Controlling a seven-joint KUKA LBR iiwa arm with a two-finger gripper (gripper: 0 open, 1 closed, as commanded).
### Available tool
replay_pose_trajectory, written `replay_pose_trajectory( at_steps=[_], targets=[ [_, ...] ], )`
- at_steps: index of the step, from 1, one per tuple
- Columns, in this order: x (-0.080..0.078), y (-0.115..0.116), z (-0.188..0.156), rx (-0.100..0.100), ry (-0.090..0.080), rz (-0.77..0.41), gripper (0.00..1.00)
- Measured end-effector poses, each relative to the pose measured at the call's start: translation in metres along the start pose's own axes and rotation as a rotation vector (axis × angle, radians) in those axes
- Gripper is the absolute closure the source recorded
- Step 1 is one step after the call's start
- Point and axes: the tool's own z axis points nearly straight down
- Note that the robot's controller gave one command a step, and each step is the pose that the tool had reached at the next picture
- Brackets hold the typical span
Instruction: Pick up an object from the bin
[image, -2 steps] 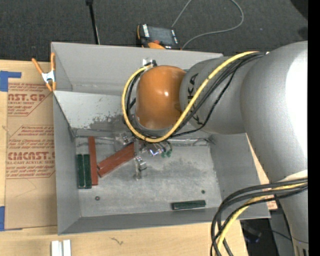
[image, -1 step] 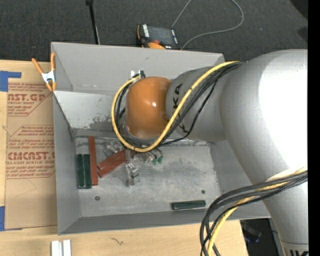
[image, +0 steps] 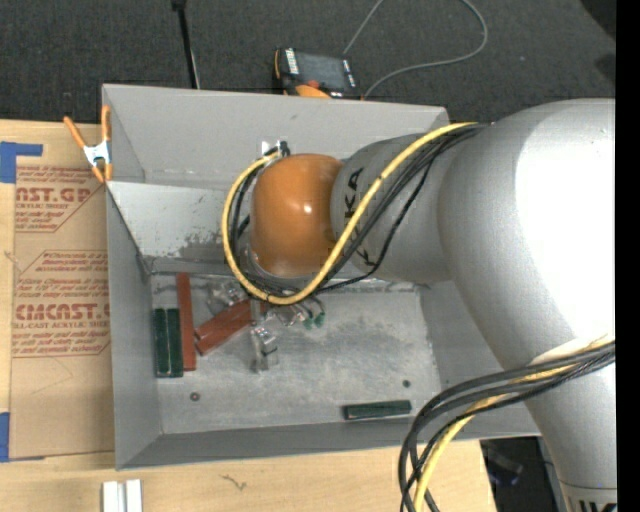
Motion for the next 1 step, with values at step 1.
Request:
replay_pose_trajectory(
  at_steps=[1],
  targets=[
    [-0.0003, -0.0002, -0.0004, 0.0, -0.001, 0.0, 1.0]
  ],
)
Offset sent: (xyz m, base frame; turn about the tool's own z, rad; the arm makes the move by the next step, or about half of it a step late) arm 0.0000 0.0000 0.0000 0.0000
